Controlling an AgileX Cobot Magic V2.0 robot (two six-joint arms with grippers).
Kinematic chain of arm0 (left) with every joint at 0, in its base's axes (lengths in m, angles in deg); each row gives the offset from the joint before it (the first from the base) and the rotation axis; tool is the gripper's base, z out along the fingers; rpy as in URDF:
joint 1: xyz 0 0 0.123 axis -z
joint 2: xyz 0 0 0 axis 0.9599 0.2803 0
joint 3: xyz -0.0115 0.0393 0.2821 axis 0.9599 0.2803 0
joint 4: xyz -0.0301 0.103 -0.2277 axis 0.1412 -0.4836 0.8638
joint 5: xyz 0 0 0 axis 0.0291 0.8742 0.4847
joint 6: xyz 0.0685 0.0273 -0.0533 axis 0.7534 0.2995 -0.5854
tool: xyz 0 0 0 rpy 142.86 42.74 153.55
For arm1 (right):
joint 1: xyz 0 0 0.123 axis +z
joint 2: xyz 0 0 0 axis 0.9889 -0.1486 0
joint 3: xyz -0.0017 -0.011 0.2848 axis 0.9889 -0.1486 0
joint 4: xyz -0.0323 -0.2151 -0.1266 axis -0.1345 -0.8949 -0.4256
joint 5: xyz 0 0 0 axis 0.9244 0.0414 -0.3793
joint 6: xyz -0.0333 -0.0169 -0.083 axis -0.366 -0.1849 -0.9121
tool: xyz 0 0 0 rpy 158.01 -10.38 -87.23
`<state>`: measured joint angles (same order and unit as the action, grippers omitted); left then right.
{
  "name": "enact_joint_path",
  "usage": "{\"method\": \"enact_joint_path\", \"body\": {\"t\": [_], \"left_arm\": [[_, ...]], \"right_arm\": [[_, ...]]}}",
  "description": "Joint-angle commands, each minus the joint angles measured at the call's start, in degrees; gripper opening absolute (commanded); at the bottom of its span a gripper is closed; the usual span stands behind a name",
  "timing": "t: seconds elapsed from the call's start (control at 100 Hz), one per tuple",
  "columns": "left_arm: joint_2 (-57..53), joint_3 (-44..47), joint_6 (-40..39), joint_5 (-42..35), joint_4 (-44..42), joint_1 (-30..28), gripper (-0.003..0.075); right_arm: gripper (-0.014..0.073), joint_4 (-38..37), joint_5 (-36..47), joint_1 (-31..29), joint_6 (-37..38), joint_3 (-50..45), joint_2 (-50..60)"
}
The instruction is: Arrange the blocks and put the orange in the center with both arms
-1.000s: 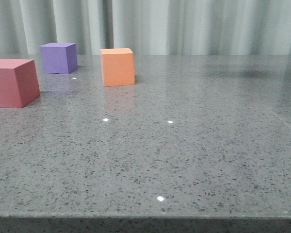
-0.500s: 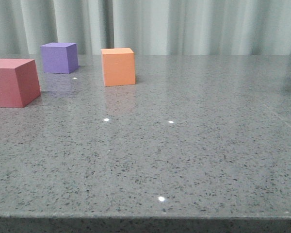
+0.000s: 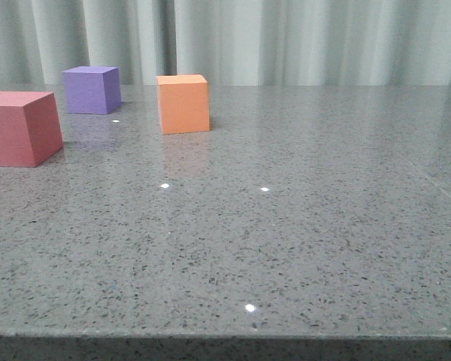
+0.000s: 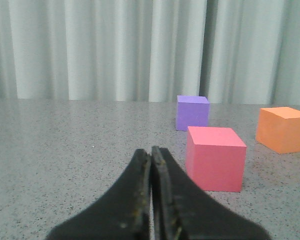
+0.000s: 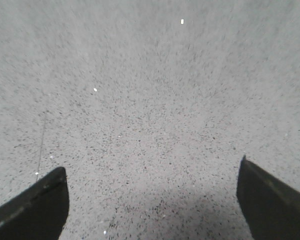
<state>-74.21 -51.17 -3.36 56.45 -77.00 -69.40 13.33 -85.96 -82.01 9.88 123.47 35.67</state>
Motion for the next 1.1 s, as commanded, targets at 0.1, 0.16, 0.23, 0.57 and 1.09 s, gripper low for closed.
{"method": "enact_joint_path", "body": {"t": [0.1, 0.16, 0.23, 0.57, 1.09], "left_arm": [[-2.03, 2.40, -0.31, -4.45, 0.31, -0.17, -0.0020], [-2.03, 2.40, -0.31, -4.45, 0.31, -0.17, -0.0020], [-2.03, 2.40, -0.31, -4.45, 0.31, -0.17, -0.0020], [-2.03, 2.40, -0.31, -4.45, 0.31, -0.17, -0.0020], [-2.03, 2.40, -0.31, -4.45, 0.31, -0.17, -0.0020]], "right_arm": [[0.0665, -0.87, 4.56, -0.36, 0.19, -7.04, 14.99], [0.0665, -0.87, 4.46, -0.36, 0.14, -9.58, 18.25], [0.0665, -1.06, 5.62, -0.36, 0.14, -12.62, 21.23], [0.0665, -1.23, 21.47, -0.36, 0.14, -18.57, 23.40], [0.0488, -1.23, 19.08, -0.36, 0.14, -18.57, 23.40]]}}
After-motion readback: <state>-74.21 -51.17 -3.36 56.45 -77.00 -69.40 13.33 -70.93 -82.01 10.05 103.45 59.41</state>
